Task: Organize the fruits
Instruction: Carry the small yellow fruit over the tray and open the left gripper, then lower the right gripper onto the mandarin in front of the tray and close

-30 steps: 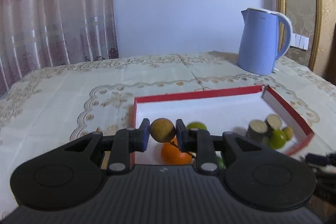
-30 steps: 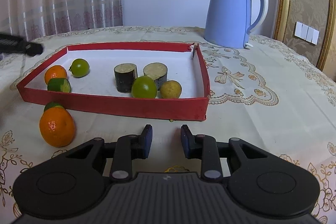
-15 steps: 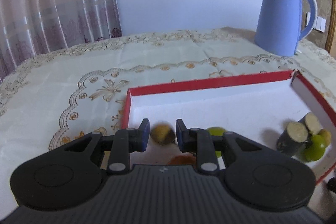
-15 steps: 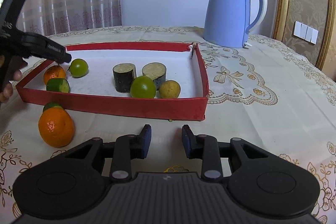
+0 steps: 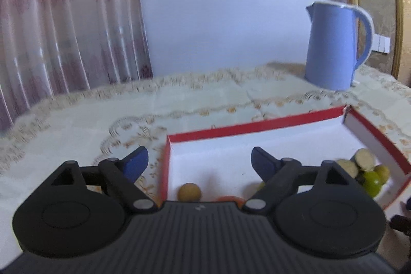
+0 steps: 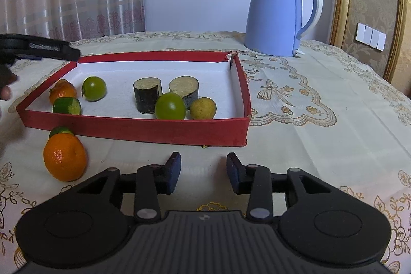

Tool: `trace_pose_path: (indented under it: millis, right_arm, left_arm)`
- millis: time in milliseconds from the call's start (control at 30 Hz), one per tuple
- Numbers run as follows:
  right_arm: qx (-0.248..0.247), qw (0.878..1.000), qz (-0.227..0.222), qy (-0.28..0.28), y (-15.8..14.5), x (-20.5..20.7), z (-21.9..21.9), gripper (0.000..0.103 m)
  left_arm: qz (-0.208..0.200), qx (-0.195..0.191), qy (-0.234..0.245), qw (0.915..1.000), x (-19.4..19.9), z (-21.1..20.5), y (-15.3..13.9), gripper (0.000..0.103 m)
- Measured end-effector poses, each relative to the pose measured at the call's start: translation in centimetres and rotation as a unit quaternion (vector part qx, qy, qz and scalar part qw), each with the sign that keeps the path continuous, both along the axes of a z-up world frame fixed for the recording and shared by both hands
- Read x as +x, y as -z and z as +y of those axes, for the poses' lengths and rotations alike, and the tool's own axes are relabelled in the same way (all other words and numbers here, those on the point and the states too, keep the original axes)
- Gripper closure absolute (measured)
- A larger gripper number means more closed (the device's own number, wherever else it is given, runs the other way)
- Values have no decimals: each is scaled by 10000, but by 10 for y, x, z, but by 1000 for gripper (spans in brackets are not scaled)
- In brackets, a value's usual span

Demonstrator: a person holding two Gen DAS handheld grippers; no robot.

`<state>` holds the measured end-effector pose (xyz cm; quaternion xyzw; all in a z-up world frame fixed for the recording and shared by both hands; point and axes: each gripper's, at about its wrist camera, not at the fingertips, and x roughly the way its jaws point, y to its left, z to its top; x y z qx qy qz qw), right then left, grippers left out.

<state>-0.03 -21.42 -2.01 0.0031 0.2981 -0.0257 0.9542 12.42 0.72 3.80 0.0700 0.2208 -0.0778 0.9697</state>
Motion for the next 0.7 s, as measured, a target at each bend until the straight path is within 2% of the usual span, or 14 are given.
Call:
trace_pose_path:
  millis: [167,367,433,500,567,700]
  right_arm:
    - [-65,10000,-5,6,0,0,2,65]
    - [-57,10000,-18,-48,-1,0,3,64]
    - [-90,9998,-117,-100,-2,-3,5,64]
    - [-162,9994,-271,-137,-5,-8,8,64]
    - [-48,9994,-301,-186,-8,-12,11,64]
    - [202,9964,-378,-729,-20,-25,26,64]
  left_arm:
    - [-132,-111,250,9995,-43,12,-7,14]
    - [90,-477,320,9983,-87,33,4,13]
    - [165,-428,417,9981,-97,36,10,13]
    - [200,-342,372,9985,-103,37,15,13]
    - [286,-435,339,9981,-104,41,20,13]
    - [425,-551,176,9974,-101,51,28,13]
